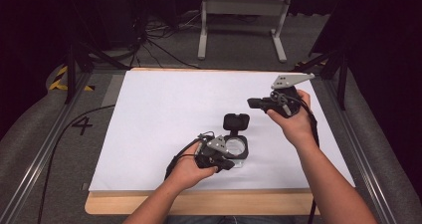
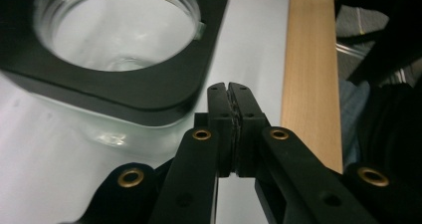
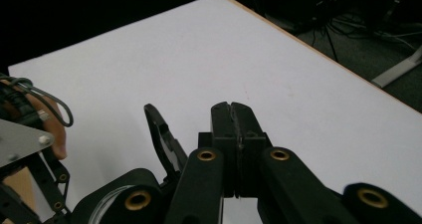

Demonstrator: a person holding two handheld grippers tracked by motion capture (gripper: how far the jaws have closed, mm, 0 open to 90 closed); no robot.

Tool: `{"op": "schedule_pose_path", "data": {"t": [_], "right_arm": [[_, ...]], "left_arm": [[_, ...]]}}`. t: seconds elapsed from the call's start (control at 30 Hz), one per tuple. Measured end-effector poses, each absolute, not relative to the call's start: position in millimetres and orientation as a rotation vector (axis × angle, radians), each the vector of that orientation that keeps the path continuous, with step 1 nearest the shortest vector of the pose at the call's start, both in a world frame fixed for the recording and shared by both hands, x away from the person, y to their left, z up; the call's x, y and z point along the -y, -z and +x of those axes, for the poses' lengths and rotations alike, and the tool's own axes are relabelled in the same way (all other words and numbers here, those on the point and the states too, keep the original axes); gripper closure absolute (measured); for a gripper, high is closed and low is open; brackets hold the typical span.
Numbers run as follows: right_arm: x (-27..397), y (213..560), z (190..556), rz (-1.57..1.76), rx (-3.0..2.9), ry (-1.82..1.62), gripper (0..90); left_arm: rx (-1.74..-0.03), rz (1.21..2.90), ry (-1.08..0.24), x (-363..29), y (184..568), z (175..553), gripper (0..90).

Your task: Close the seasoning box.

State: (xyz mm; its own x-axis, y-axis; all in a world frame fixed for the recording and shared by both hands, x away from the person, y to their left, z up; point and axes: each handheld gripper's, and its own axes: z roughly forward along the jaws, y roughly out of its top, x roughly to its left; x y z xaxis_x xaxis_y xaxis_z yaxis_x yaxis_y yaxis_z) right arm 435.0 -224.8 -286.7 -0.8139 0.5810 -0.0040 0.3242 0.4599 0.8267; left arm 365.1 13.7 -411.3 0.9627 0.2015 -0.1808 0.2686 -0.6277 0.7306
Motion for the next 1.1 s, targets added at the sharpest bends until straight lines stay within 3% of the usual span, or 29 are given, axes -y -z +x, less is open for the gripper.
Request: {"op": "schedule_pose_path", "data": {"t": [0.23, 1.1], "right_arm": [[202, 296, 442, 0.753, -2.525, -1.165, 90.0], [201, 342, 375, 0.647, -2.677, -1.145, 90.0]], "left_arm": [[-0.31, 2.279, 0.108, -14, 409, 365, 89.6], [-0.29, 2.28, 0.092, -10, 410, 362, 87.8]]}}
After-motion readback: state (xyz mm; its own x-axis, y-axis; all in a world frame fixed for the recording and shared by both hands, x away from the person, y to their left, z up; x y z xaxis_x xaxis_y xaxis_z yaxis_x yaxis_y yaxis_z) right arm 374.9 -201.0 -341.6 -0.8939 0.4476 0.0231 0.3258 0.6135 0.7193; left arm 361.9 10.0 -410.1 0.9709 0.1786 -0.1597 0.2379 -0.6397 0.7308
